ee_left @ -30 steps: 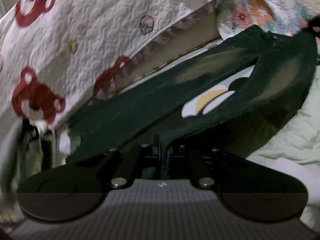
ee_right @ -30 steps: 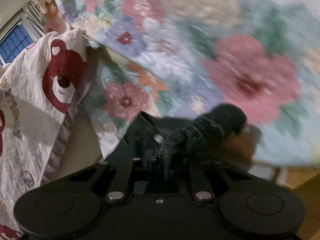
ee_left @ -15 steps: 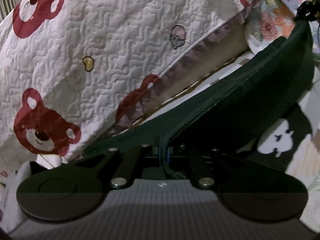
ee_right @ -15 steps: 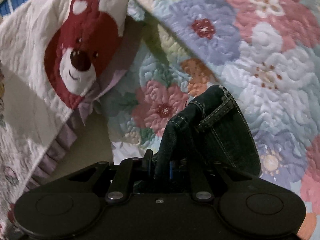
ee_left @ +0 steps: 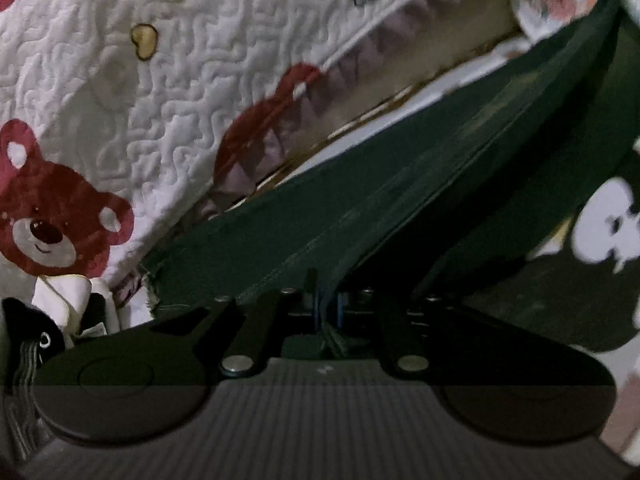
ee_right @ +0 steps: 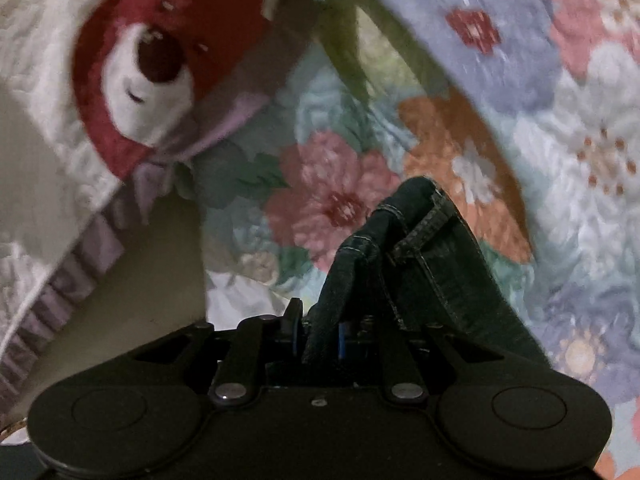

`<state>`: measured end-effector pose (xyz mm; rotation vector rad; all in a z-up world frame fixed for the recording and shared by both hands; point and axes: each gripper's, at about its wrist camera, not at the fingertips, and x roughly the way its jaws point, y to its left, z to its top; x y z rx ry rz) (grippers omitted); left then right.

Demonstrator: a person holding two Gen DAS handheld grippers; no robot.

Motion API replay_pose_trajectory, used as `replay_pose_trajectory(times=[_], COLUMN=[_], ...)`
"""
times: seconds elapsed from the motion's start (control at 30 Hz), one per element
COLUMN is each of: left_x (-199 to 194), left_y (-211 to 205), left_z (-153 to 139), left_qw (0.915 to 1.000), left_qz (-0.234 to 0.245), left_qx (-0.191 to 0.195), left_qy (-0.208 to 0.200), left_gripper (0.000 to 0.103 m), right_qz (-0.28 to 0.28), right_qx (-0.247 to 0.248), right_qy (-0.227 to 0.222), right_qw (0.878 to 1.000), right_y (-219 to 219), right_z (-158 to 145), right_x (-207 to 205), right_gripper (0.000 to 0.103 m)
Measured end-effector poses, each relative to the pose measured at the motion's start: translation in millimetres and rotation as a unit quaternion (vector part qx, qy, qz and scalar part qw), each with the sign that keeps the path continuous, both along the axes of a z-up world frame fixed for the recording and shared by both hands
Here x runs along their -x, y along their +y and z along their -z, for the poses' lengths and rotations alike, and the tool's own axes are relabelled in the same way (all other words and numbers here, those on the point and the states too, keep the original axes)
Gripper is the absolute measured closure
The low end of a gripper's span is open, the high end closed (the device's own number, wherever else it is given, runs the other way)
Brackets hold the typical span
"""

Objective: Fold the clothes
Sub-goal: 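Lift the waistband with the right gripper while the left gripper grips the leg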

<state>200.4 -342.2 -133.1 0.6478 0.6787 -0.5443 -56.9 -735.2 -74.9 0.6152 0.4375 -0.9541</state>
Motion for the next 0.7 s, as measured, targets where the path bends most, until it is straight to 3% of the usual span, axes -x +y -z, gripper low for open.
replay_pose_trajectory(times=[0.2,0.33,0.43,0.57,0.7], left_x=[-76.5,-130.5,-142.8,-150.4,-156.8], left_y=[-3.2,-3.8,-12.2,-12.5,0.6], left_z=[-22.1,3.1,38.7,53.2,42.3], left_qw=[0.9972,0.9999,0.9990,0.9987,0.9992], left_qz=[0.033,0.011,-0.005,-0.018,-0.025], left_qx=[-0.032,-0.013,-0.043,-0.047,-0.026], left_qy=[-0.059,-0.003,0.005,0.001,-0.018], left_gripper=[0.091,0.090,0.088,0.084,0.060], right_qz=[0.007,-0.010,-0.023,-0.035,-0.049], right_qx=[-0.009,-0.014,-0.057,-0.051,-0.033], right_qy=[0.025,0.083,0.125,0.146,0.160], right_qw=[1.000,0.996,0.990,0.987,0.985], right_y=[-20.8,-47.4,-68.4,-74.7,-78.0], right_z=[18.2,21.3,38.0,49.5,57.2], right_x=[-19.7,-45.9,-66.1,-80.3,-89.6], right_gripper=[0.085,0.083,0.080,0.080,0.080])
